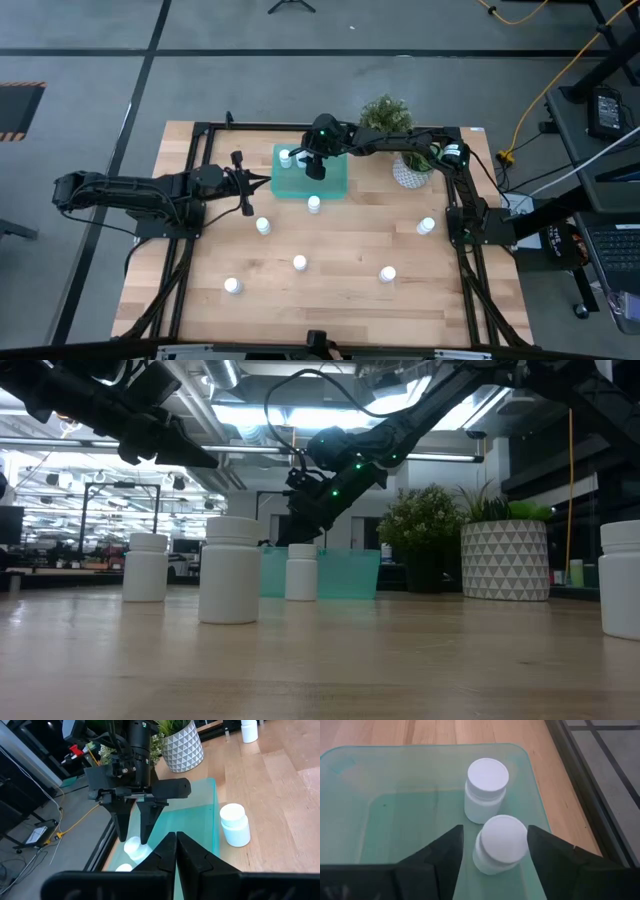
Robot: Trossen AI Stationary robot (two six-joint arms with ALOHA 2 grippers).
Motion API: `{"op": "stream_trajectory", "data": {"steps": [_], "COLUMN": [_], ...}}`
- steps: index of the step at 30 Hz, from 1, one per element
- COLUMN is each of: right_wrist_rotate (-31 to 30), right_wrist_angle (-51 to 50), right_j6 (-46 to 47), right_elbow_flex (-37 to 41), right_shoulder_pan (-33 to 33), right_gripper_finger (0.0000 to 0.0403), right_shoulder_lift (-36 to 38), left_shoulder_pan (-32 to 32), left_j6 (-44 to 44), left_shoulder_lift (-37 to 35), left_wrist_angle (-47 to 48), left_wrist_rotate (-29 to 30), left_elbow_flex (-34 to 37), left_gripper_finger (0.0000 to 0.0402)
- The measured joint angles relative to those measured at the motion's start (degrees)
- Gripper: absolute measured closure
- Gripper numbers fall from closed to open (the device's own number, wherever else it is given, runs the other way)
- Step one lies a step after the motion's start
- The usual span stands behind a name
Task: Pick and place pill bottles into a basket
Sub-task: Put the white pill bottle into the green bin
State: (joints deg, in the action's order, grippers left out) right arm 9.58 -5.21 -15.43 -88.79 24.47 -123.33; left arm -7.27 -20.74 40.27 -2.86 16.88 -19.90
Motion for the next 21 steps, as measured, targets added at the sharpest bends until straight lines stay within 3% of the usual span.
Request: {"op": "stream_trajectory", "data": {"steps": [8,14,21], "right_wrist_rotate": [0.0,0.0,-0.1], "right_wrist_angle": [-0.3,-13.2,-24.3], "right_j6": [-0.1,-0.2,-2.6], "right_elbow_flex": [-0.2,-8.7,-15.1], "right_shoulder_pan": [0.0,0.0,-0.3], "right_gripper_finger": [0.0221,0.0245,0.0332], "right_shoulder_lift": [0.0,0.1,0.8], "left_shoulder_pan": [0.0,0.0,0.0], "left_j6": [0.0,0.0,0.0], "left_shoulder_lift": [0.0,0.0,0.0], "left_wrist_angle": [0.0,0.0,0.0], "left_wrist_rotate": [0.0,0.0,0.0], "left_elbow_flex": [0.0,0.0,0.0], "left_gripper_finger": [0.0398,0.0391,0.0396]}}
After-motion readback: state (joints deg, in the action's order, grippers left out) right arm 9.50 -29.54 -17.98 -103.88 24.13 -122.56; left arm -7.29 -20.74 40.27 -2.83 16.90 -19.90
